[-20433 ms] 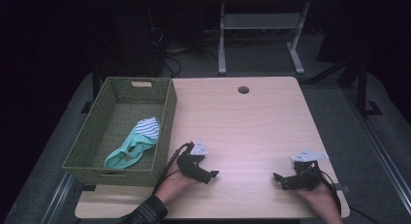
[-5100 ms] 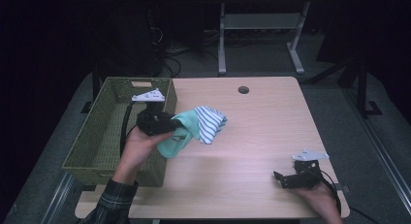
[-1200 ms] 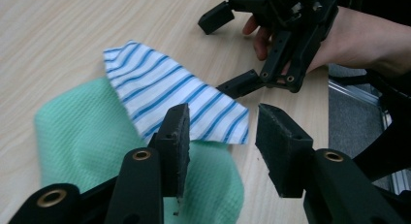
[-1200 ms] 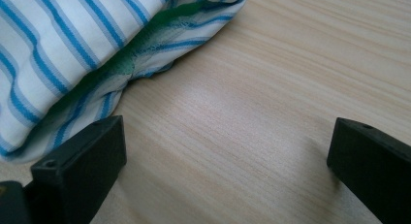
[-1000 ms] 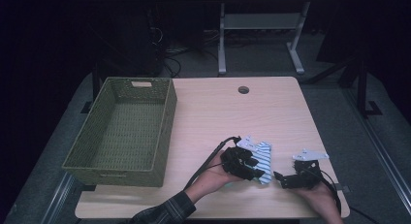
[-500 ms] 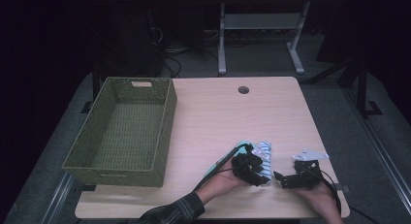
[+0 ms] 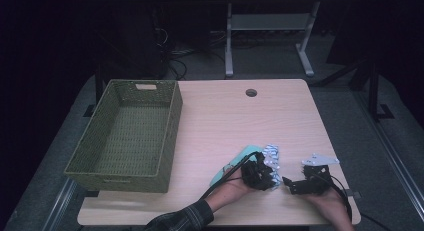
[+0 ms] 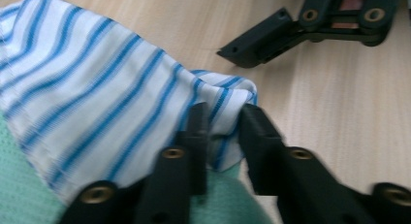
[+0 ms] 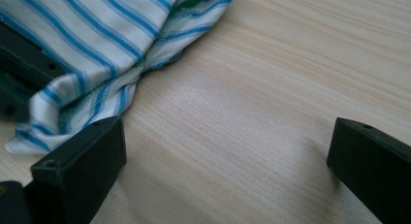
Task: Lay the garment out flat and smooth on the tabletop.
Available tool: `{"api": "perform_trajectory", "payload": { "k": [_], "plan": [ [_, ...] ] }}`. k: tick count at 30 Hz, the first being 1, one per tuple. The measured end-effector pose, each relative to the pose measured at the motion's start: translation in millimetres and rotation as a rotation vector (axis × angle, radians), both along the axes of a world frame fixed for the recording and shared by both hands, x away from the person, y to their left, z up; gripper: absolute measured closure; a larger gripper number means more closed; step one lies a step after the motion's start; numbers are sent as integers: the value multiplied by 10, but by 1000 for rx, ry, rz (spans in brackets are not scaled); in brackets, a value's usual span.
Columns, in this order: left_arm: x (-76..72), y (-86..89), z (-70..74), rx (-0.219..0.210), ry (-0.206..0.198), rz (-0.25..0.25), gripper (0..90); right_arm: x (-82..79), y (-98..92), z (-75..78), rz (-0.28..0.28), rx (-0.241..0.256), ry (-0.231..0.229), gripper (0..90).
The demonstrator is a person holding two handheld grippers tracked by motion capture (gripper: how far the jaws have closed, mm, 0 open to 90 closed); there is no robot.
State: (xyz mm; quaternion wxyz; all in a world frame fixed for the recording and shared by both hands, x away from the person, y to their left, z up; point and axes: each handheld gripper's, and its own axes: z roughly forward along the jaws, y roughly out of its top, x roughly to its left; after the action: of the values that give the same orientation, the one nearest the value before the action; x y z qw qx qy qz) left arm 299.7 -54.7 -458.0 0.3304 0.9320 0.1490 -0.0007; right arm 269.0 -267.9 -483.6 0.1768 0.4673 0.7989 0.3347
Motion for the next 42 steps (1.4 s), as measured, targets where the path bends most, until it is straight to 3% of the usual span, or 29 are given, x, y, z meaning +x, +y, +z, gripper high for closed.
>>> {"api": "perform_trajectory", "payload": {
  "k": [2, 6, 13, 23, 32, 42],
  "plan": [
    [16, 16, 10, -8, 22, 5, 874, 0, 0, 0, 0, 0, 0, 0],
    [19, 45, 63, 1, 17, -10, 890, 0, 0, 0, 0, 1, 0, 0],
    [40, 145, 291, -73, 39, -2, 895, 0, 0, 1, -1, 1, 1, 0],
    [173, 394, 648, -198, 34, 48, 896, 0, 0, 1, 0, 1, 0, 0],
    [326, 653, 910, -258, 10, 99, 896, 0, 0, 0, 0, 1, 0, 0],
    [436, 832, 1104, -318, 2, 138, 897, 0, 0, 0, 0, 1, 0, 1]
  ]
}}
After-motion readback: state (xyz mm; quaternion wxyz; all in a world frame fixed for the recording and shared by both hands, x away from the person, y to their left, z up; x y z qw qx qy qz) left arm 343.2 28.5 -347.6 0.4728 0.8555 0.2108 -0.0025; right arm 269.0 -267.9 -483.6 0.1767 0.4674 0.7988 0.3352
